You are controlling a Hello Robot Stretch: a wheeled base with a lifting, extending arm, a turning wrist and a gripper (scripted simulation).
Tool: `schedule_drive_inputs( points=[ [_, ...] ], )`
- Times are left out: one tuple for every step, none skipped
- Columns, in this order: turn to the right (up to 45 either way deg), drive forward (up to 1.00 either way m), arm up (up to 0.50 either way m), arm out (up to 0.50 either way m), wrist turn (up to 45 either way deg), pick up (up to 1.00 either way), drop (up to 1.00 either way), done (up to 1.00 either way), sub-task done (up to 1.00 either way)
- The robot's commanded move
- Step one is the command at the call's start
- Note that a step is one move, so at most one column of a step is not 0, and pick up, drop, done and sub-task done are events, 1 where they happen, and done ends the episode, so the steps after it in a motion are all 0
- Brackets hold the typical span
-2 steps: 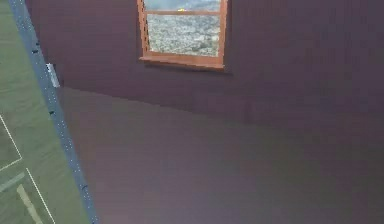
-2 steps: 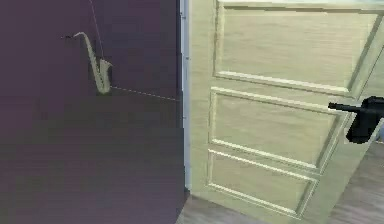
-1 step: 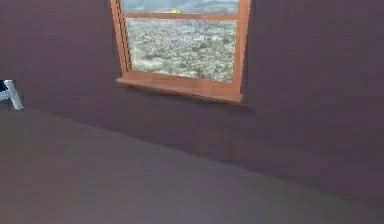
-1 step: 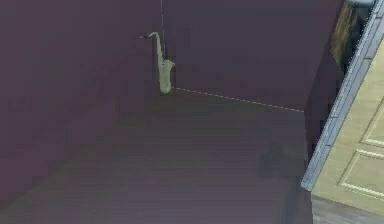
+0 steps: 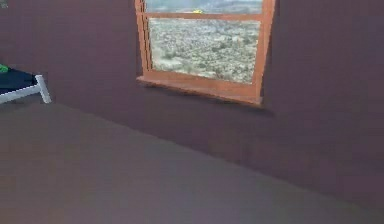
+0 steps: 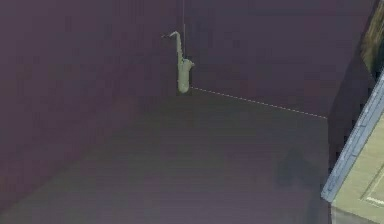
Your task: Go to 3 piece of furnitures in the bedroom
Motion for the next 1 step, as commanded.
schedule_drive_inputs(
  points=[
    [0.0, 0.10, 0.00, 0.00, 0.0, 0.00, 0.00, 0.00, 0.00]
  ],
)
